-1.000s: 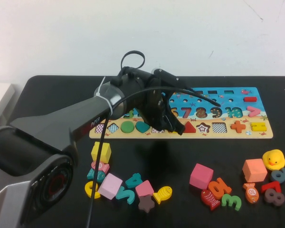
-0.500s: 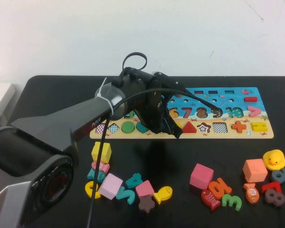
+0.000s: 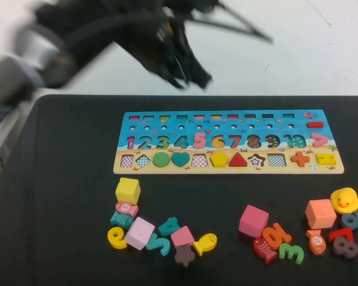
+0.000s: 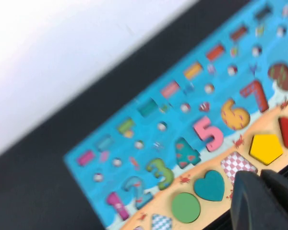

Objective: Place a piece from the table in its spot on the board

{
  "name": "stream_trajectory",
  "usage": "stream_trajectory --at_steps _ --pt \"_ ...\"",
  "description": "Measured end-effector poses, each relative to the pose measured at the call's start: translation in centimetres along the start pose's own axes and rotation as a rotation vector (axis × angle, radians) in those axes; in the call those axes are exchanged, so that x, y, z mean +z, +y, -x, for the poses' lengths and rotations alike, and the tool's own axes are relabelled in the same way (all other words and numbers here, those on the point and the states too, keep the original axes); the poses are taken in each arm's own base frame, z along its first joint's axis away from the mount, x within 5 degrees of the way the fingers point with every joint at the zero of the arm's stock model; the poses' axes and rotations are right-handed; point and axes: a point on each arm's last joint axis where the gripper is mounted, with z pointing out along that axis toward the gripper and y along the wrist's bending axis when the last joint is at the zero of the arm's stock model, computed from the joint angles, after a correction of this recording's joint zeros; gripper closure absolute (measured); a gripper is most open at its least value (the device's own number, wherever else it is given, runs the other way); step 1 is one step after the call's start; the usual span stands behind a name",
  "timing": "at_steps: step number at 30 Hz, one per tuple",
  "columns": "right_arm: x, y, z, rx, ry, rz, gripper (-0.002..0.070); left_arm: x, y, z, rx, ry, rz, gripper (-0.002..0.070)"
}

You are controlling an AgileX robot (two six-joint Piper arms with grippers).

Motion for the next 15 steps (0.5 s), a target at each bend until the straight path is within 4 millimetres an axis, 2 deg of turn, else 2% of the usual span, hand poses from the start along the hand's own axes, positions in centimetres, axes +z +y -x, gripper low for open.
stream_trajectory --at_steps 3,7,11,13,15 --pt "0.0 0.0 0.0 0.0 0.0 0.0 0.0657 -6.5 0.7 0.8 -0.008 -0.103 0.004 0.0675" --pt "0.0 0.0 0.0 0.0 0.0 0.0 0.0657 -12.8 0.4 -0.3 -0.018 -0.252 -0.035 0.0675" --pt "0.0 0.0 0.0 0.0 0.0 0.0 0.0658 -17.4 -0.5 -4.4 -0.021 -0.37 -0.049 0.0675" --pt "0.0 0.0 0.0 0.0 0.0 0.0 0.0657 -18.6 -0.9 -7.2 -0.026 -0.401 -0.057 0.0675" --pt "0.0 0.0 0.0 0.0 0.0 0.0 0.0657 -19.0 -1.2 -10.2 -0.022 -0.403 -0.054 0.0675"
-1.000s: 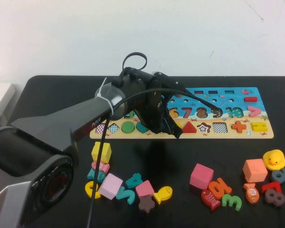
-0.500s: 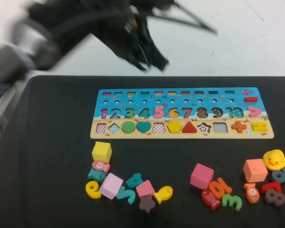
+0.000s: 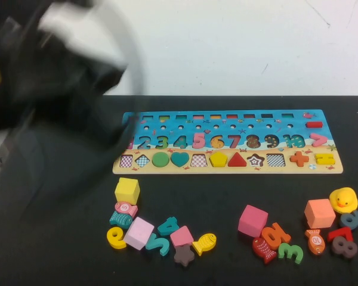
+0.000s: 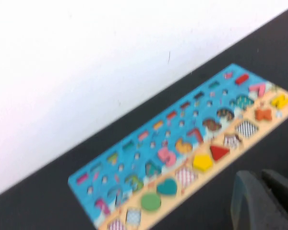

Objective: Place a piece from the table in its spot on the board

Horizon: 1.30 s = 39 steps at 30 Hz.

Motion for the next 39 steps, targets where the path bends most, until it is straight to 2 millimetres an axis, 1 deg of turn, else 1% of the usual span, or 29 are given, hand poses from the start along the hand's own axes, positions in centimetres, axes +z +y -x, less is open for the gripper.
stream_trajectory --at_steps 6,9,13,17,20,25,31,34,37,38,39 --pt "0.0 0.0 0.0 0.0 0.0 0.0 0.0657 -5.0 -0.5 -7.4 0.049 -0.029 0.036 0.0675" --pt "0.0 0.0 0.0 0.0 0.0 0.0 0.0657 -7.2 -0.8 -10.0 0.065 -0.088 0.054 0.0675" --pt "0.0 0.0 0.0 0.0 0.0 0.0 0.0657 -9.8 -1.0 -12.6 0.069 -0.166 0.071 0.0675" --pt "0.0 0.0 0.0 0.0 0.0 0.0 0.0657 -11.6 -1.2 -14.6 0.066 -0.21 0.08 0.0675" --pt "0.0 0.0 0.0 0.0 0.0 0.0 0.0658 -12.3 -1.3 -15.9 0.063 -0.212 0.084 0.0675" --pt "0.0 0.0 0.0 0.0 0.0 0.0 0.0657 -12.7 -1.3 -17.3 0.052 -0.167 0.107 0.0675" --pt "0.0 0.0 0.0 0.002 0.0 0.001 0.0657 -13.7 -0.6 -18.1 0.016 -0.136 0.327 0.0675" --pt "0.0 0.0 0.0 0.002 0.0 0.001 0.0657 -14.3 -0.5 -18.8 -0.006 -0.132 0.425 0.0675" --pt "0.0 0.0 0.0 0.002 0.0 0.001 0.0657 -14.2 -0.8 -20.1 -0.047 -0.131 0.47 0.0675" --pt "0.0 0.0 0.0 0.002 0.0 0.001 0.0657 -13.8 -1.1 -21.5 -0.081 -0.124 0.478 0.0675" --pt "0.0 0.0 0.0 0.002 0.0 0.001 0.0657 -13.4 -1.2 -22.3 -0.094 -0.116 0.48 0.0675"
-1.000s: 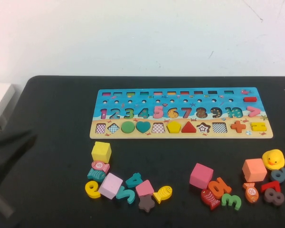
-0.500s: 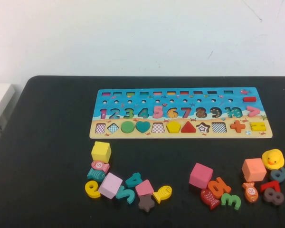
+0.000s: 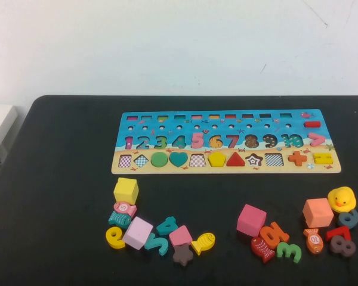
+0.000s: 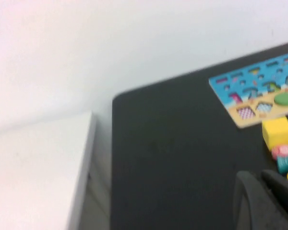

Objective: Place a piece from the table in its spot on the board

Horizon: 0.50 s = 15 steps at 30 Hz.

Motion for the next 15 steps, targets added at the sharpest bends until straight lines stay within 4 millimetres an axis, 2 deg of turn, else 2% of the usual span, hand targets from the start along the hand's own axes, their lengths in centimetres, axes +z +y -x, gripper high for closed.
stream_trajectory --at_steps 4,7,9,11,15 --pt "0.0 0.0 0.0 0.0 0.0 0.0 0.0657 1.8 -0.6 -3.7 -0.019 0.047 0.011 0.0675" --pt "0.0 0.0 0.0 0.0 0.0 0.0 0.0657 3.3 -1.2 -6.3 -0.098 0.066 0.012 0.0675" --pt "0.0 0.0 0.0 0.0 0.0 0.0 0.0658 4.6 -1.8 -8.8 -0.152 0.074 -0.001 0.0675" --pt "0.0 0.0 0.1 0.0 -0.002 0.0 0.0657 4.9 -2.1 -9.5 -0.192 0.072 -0.013 0.0675" --pt "0.0 0.0 0.1 0.0 -0.002 0.0 0.0658 4.9 -2.3 -9.6 -0.235 0.088 -0.031 0.0675"
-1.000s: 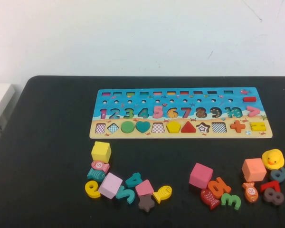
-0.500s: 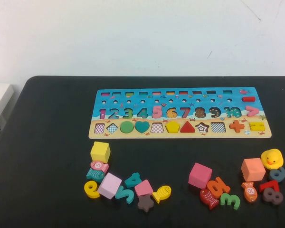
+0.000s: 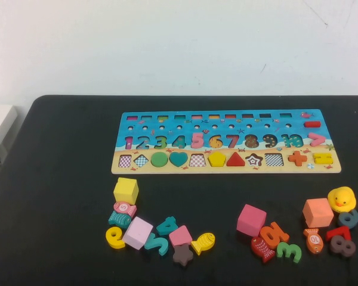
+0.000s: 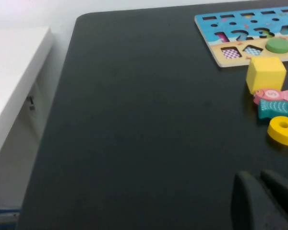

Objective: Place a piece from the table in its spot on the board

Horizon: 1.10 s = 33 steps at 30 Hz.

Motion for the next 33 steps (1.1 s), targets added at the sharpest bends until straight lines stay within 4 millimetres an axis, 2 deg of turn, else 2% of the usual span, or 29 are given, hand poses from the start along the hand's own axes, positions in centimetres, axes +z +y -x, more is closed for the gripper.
stream_trajectory --at_steps 10,19,33 --pt "0.0 0.0 0.0 0.0 0.0 0.0 0.0658 -0.01 -0.38 -0.02 0.083 0.0 -0.042 0.0675" --pt "0.0 0.0 -0.02 0.0 0.002 0.0 0.0657 -0.01 0.0 0.03 0.029 -0.004 0.036 0.0675" --pt "0.0 0.0 -0.02 0.0 0.002 0.0 0.0657 0.0 -0.09 0.02 0.031 -0.004 0.025 0.0675"
